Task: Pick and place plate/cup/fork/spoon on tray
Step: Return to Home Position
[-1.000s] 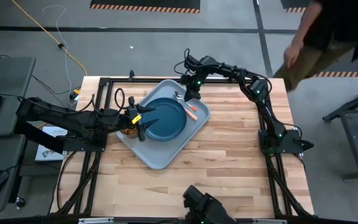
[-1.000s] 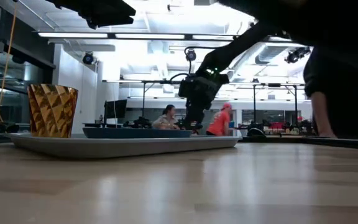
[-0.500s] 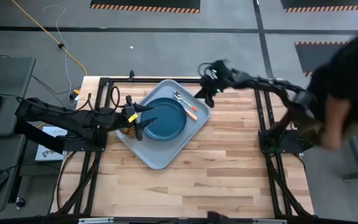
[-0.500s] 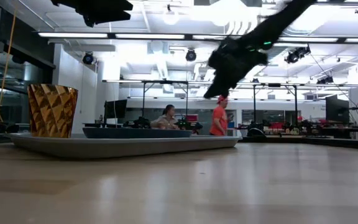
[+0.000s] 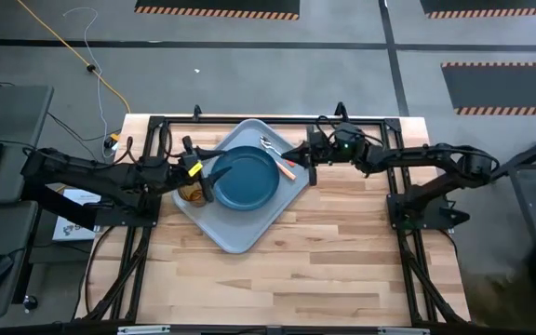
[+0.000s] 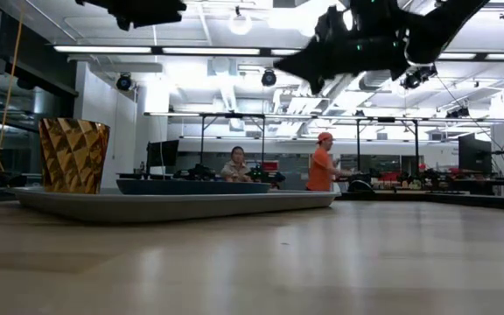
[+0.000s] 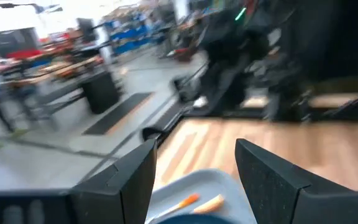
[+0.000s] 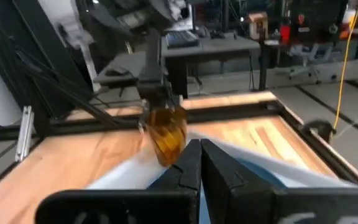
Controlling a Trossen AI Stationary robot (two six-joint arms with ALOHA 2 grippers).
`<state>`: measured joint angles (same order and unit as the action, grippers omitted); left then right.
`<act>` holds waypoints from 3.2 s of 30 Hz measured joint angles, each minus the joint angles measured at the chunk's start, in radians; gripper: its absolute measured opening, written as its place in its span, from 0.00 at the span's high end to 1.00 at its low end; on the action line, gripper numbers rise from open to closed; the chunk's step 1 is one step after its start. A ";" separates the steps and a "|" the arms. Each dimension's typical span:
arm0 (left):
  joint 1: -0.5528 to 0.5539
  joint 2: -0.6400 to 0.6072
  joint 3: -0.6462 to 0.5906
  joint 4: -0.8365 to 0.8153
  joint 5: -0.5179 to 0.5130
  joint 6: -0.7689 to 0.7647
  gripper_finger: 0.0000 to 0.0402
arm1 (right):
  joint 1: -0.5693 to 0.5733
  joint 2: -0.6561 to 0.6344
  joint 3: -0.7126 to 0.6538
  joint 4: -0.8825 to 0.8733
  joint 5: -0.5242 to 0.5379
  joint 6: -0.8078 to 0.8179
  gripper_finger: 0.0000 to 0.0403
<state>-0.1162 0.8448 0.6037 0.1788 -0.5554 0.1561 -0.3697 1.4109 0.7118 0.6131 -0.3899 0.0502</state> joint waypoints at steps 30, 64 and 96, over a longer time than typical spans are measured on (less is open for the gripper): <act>-0.031 -0.126 -0.001 -0.163 0.185 -0.108 0.48 | 0.154 -0.009 0.027 0.003 0.225 -0.100 1.00; 0.160 -0.641 -0.492 0.088 0.312 -0.210 0.94 | 0.154 -0.008 0.027 -0.006 0.226 -0.084 1.00; 0.167 -0.840 -0.591 0.017 0.416 -0.173 1.00 | 0.154 -0.008 0.027 -0.026 0.221 -0.084 1.00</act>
<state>0.0513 0.0043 0.0128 0.1963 -0.1399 -0.0171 -0.2156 1.4025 0.7387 0.5869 -0.1684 -0.0340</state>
